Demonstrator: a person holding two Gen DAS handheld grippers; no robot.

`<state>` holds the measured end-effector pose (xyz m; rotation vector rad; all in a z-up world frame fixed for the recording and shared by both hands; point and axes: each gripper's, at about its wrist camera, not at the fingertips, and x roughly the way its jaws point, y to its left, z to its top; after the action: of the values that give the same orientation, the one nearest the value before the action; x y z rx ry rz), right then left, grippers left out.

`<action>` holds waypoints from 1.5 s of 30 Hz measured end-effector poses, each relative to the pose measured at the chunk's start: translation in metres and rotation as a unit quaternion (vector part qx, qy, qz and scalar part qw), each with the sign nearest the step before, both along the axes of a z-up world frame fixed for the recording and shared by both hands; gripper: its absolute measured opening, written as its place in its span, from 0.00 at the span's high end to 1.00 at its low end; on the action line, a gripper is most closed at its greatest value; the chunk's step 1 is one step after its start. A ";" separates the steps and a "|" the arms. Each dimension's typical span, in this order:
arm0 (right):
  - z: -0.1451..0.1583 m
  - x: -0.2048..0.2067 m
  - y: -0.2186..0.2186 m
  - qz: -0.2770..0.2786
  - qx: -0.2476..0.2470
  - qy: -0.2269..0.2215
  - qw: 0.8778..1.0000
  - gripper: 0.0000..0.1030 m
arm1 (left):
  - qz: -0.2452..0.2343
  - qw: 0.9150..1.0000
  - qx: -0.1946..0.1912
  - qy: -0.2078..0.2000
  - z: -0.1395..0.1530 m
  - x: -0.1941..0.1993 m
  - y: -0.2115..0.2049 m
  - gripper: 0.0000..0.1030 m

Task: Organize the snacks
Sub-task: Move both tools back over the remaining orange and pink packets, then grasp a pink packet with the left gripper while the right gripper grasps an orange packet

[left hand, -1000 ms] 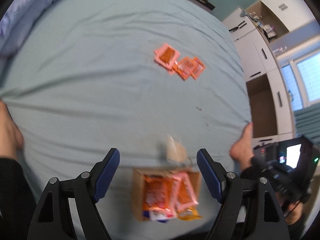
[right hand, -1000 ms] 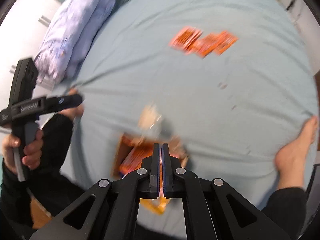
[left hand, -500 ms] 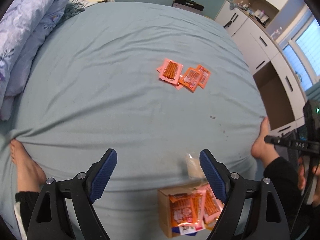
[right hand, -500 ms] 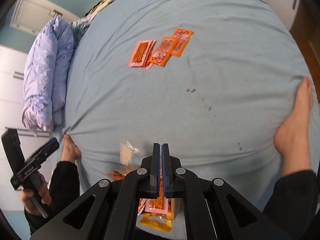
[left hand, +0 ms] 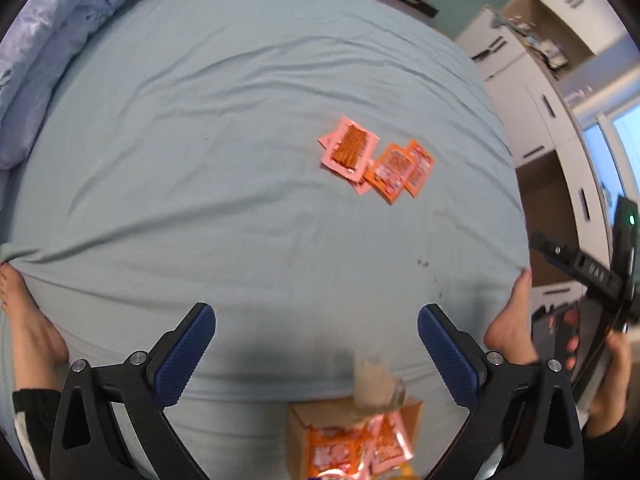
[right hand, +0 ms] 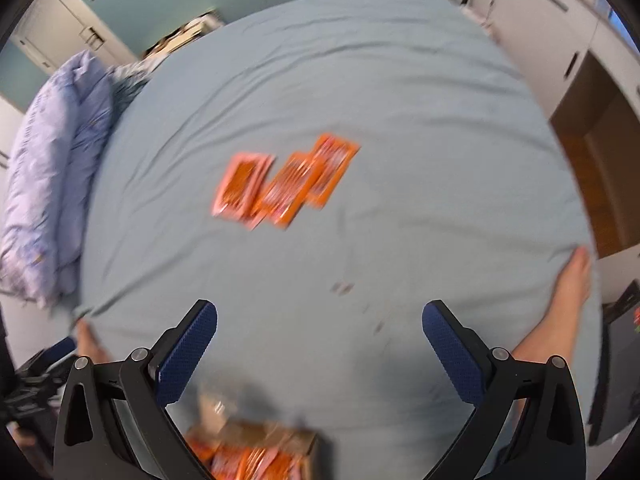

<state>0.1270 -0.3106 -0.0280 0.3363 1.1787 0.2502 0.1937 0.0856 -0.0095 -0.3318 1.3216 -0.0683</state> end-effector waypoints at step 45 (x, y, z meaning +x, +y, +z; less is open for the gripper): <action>-0.173 0.162 0.093 0.049 -0.017 0.093 0.994 0.00 | -0.062 0.994 0.068 0.058 -0.165 0.223 -0.077 0.66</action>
<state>0.2885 -0.2181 -0.2008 0.2762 1.3841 0.2883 0.4165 0.0090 -0.1746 -0.1381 1.4534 -0.0636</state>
